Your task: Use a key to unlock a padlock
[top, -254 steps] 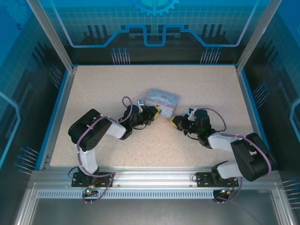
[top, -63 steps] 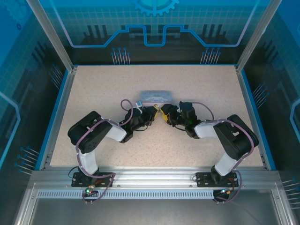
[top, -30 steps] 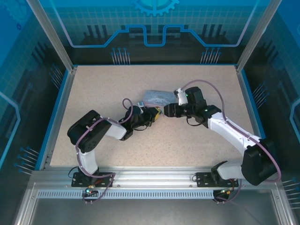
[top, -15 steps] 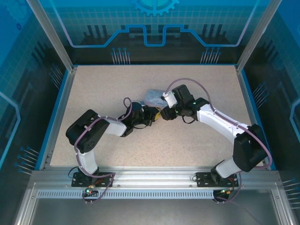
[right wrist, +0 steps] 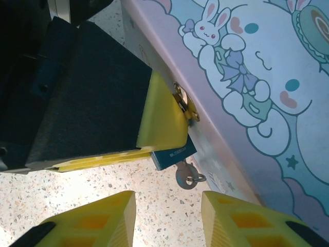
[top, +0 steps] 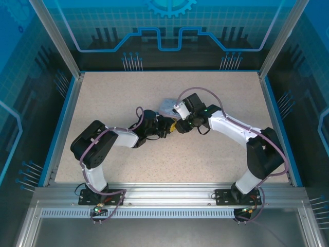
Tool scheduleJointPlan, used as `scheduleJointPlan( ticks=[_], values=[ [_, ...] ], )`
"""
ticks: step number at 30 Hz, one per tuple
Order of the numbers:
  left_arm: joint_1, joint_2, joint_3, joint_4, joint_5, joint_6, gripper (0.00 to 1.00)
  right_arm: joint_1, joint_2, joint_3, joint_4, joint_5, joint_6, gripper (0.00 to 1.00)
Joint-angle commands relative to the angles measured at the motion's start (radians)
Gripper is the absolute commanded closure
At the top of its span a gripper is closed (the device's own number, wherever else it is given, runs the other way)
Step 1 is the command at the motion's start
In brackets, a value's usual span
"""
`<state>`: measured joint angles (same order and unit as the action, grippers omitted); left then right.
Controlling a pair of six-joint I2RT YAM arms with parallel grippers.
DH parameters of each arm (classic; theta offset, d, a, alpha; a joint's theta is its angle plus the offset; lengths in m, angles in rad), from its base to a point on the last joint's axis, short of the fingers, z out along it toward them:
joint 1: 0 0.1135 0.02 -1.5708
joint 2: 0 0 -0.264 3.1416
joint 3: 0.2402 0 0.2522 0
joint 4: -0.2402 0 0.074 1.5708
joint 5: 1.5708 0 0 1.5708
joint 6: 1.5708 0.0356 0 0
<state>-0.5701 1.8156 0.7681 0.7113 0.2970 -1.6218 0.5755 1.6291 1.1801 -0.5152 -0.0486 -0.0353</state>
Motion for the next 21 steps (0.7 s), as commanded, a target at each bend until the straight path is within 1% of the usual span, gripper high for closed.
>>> scheduleJointPlan(
  ticks=[1,5,11,16,21],
  values=[
    [0.012,-0.042,0.04,-0.007,0.046,-0.011,1.0,0.016,0.024,0.036,-0.031,0.017,-0.029,0.63],
    [0.013,-0.041,0.049,-0.018,0.053,-0.011,1.0,0.03,0.032,0.039,-0.039,0.031,-0.038,0.65],
    [0.017,-0.042,0.055,-0.027,0.06,-0.008,1.0,0.058,0.043,0.036,-0.045,0.098,-0.047,0.65],
    [0.016,-0.046,0.053,-0.03,0.064,-0.006,1.0,0.073,0.046,0.024,0.002,0.177,-0.025,0.66],
    [0.017,-0.046,0.053,-0.031,0.067,-0.006,1.0,0.08,0.055,0.027,0.036,0.222,-0.009,0.66]
  ],
)
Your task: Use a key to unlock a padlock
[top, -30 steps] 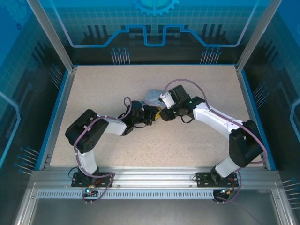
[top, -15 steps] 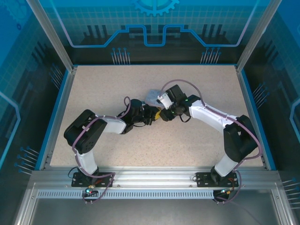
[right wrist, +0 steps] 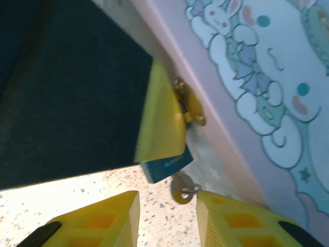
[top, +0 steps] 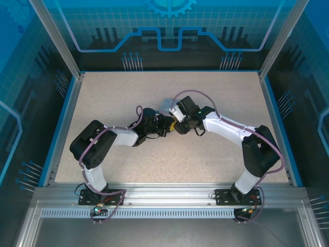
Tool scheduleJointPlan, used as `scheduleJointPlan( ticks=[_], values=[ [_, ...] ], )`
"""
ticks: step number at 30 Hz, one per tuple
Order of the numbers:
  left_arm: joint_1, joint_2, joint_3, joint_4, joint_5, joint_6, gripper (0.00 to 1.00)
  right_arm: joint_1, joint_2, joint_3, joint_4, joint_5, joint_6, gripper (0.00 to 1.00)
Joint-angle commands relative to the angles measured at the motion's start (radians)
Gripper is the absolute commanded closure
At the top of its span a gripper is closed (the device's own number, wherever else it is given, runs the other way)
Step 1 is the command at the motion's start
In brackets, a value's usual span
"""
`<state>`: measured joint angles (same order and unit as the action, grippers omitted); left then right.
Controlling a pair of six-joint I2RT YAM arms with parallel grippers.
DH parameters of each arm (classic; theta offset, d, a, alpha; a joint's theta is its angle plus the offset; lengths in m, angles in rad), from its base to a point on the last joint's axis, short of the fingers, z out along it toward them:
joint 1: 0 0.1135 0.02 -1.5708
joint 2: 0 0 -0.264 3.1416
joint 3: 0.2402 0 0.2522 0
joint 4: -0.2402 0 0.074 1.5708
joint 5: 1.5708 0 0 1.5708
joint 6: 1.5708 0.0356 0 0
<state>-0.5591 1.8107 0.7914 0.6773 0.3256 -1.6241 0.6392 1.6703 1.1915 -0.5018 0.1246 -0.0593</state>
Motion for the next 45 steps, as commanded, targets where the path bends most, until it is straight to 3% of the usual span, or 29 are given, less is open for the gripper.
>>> scheduleJointPlan(
  ticks=[1,8,15,19,22,27,30,34,37,40,45],
  values=[
    [0.005,-0.041,0.029,0.004,0.038,-0.005,1.0,0.017,0.02,0.019,0.024,0.053,0.016,0.67],
    [0.007,-0.035,0.032,0.01,0.041,-0.005,1.0,0.023,0.059,0.051,0.008,0.06,0.004,0.72],
    [0.005,-0.031,0.031,0.014,0.042,-0.006,1.0,0.025,0.074,0.073,-0.007,0.06,0.005,0.88],
    [0.006,-0.03,0.025,0.018,0.041,-0.004,1.0,0.025,0.069,0.096,-0.038,0.008,0.02,1.0],
    [0.005,-0.026,0.018,0.026,0.037,-0.004,1.0,0.02,0.068,0.12,-0.078,-0.075,0.028,1.0],
    [0.006,-0.016,0.006,0.043,0.035,0.005,1.0,0.005,0.027,0.103,-0.109,-0.177,0.066,0.57],
    [0.005,-0.014,0.0,0.029,0.035,0.047,1.0,-0.022,-0.037,0.05,-0.092,-0.229,0.118,0.42],
    [0.006,-0.019,-0.011,-0.027,0.028,0.13,1.0,-0.062,-0.103,-0.019,-0.054,-0.305,0.212,0.39],
    [0.005,-0.019,-0.032,-0.05,0.025,0.184,0.92,-0.093,-0.146,-0.075,-0.007,-0.364,0.299,0.36],
    [0.005,-0.018,-0.062,-0.046,0.017,0.225,0.83,-0.124,-0.18,-0.127,0.04,-0.413,0.394,0.32],
    [0.005,-0.018,-0.103,-0.033,0.013,0.261,0.61,-0.136,-0.229,-0.208,0.137,-0.469,0.54,0.26]
  ],
)
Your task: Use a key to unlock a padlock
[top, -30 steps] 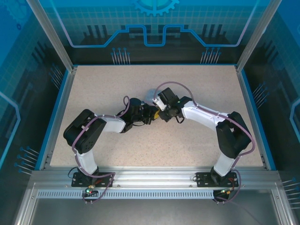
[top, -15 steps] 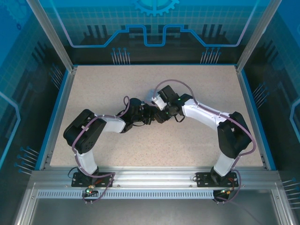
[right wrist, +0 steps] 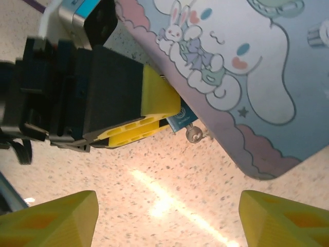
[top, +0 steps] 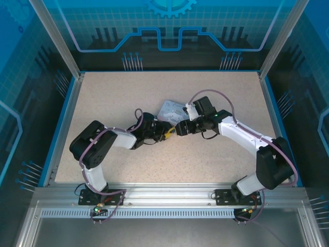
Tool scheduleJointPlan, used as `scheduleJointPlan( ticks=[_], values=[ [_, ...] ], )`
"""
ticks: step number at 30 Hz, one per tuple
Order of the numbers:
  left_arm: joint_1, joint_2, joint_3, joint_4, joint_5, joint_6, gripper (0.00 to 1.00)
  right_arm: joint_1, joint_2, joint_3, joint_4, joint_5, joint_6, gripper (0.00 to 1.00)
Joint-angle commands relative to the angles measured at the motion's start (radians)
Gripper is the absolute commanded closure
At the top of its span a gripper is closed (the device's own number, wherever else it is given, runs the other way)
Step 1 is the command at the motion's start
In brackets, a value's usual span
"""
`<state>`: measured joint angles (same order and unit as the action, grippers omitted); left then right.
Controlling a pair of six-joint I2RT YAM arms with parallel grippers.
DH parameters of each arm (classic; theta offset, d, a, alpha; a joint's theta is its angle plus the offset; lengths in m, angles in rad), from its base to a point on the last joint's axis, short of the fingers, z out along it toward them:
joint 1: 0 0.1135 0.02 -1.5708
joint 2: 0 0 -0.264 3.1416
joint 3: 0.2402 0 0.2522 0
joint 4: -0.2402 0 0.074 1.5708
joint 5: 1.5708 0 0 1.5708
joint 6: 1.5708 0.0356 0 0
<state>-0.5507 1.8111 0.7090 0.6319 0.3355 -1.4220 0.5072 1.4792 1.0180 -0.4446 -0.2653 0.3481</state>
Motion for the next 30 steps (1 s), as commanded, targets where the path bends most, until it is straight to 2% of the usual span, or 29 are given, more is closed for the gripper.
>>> scheduleJointPlan(
  ticks=[1,3,6,13,22,30],
  values=[
    [-0.004,-0.022,-0.028,0.013,0.001,0.063,0.56,-0.004,-0.044,-0.048,0.097,-0.088,0.159,0.26],
    [-0.005,-0.031,-0.042,0.015,0.002,0.076,0.41,-0.003,-0.058,-0.083,0.144,-0.1,0.223,0.25],
    [-0.005,-0.057,-0.069,0.02,-0.007,0.098,0.25,0.005,-0.077,-0.132,0.209,-0.112,0.304,0.23],
    [-0.003,-0.172,-0.128,-0.021,-0.051,0.141,0.08,0.017,-0.069,-0.216,0.314,-0.085,0.413,0.2],
    [0.025,-0.38,-0.109,-0.269,-0.134,0.265,0.01,0.016,0.05,-0.219,0.433,-0.061,0.523,0.2],
    [0.059,-0.503,-0.06,-0.452,-0.243,0.371,0.01,-0.009,0.128,-0.159,0.455,-0.045,0.559,0.2]
  ],
)
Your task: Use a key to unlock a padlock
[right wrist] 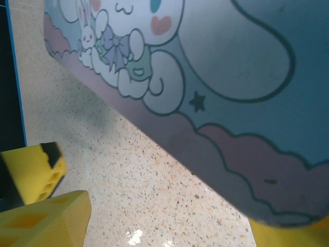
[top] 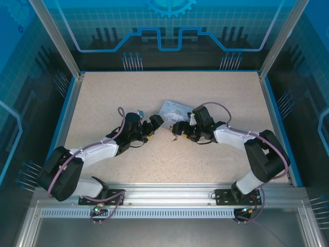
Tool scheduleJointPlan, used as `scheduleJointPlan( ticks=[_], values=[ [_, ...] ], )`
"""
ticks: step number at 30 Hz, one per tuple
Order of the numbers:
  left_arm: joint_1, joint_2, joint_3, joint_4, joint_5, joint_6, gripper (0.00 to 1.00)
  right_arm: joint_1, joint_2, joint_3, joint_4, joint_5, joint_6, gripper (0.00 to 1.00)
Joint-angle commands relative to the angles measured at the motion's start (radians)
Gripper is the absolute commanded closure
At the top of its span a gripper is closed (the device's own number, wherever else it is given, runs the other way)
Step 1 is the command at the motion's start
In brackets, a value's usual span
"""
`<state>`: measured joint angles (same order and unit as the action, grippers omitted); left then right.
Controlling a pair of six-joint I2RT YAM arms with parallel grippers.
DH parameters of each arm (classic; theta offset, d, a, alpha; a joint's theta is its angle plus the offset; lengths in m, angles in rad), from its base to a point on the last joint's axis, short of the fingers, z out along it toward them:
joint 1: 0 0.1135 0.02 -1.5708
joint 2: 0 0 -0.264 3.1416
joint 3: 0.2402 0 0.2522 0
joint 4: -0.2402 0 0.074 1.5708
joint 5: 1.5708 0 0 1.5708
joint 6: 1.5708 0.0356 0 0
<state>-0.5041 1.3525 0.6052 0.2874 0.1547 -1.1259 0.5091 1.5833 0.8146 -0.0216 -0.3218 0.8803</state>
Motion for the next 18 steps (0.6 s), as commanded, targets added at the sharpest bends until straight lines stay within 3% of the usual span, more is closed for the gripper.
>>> scheduleJointPlan(
  ticks=[1,18],
  values=[
    [0.015,-0.051,0.049,-0.125,-0.069,0.083,0.01,-0.015,0.032,0.054,0.029,0.012,0.028,0.2],
    [0.019,-0.121,0.049,-0.203,-0.085,0.111,0.01,-0.14,0.25,0.363,-0.037,-0.065,-0.005,0.22]
  ],
)
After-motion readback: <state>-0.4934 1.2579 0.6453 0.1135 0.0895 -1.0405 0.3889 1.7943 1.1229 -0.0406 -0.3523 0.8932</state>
